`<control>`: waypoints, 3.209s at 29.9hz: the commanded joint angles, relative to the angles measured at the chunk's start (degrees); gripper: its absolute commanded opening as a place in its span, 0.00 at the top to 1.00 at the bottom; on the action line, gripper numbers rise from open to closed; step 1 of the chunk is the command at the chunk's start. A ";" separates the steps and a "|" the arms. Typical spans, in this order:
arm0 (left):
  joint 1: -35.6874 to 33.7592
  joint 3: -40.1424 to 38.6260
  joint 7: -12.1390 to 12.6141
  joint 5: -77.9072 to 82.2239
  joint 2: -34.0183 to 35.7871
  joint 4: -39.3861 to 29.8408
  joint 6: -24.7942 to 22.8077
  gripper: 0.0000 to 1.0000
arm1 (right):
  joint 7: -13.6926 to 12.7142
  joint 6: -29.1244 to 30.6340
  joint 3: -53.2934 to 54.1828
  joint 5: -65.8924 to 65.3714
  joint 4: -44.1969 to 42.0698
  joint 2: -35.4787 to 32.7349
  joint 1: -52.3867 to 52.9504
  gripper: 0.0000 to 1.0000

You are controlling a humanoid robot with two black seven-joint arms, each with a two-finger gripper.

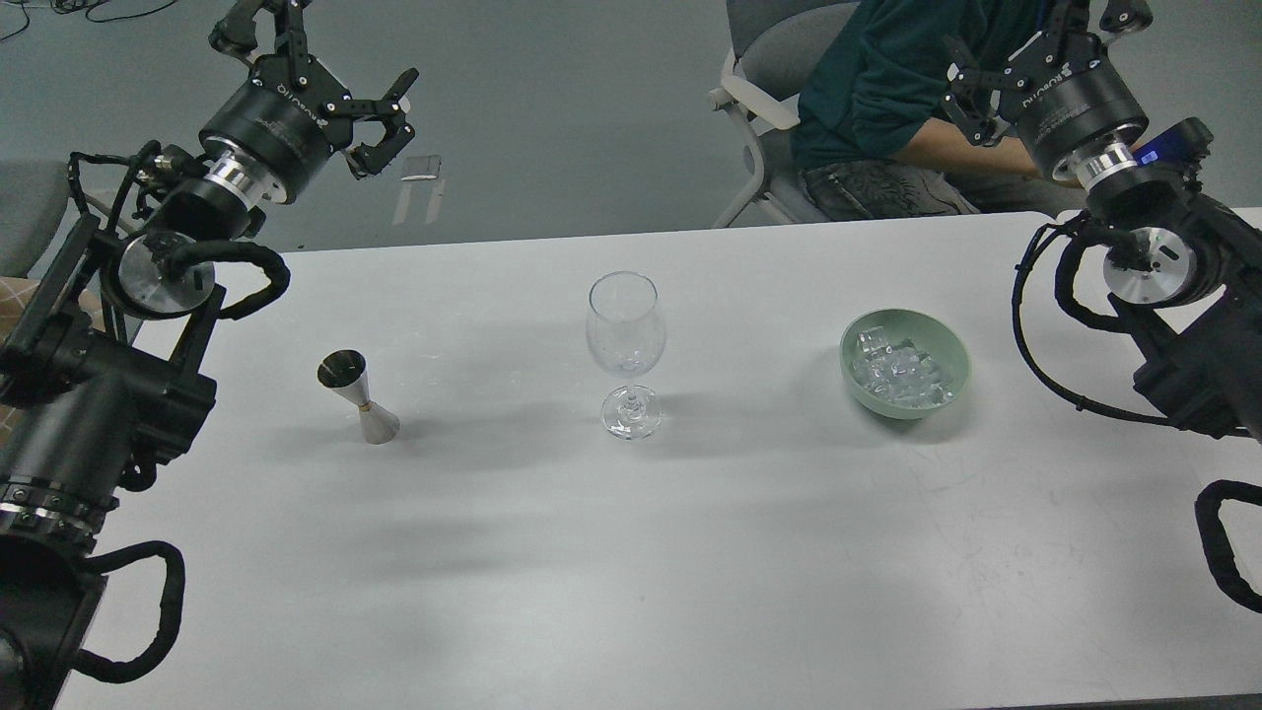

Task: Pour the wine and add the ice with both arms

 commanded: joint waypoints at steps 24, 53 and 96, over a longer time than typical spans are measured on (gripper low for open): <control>-1.46 -0.61 -1.86 -0.88 1.53 5.71 -1.92 0.02 | 2.47 0.00 -0.29 -0.18 -1.56 -0.76 1.19 0.00; 0.82 -0.61 -8.19 5.10 -0.23 -1.93 -3.33 0.02 | 1.42 0.00 -0.64 -0.44 -2.00 -0.49 1.63 0.00; 34.02 -17.56 6.92 -15.20 13.23 -41.38 15.56 0.02 | 1.50 0.00 -0.73 -0.88 -1.91 -1.11 2.78 0.00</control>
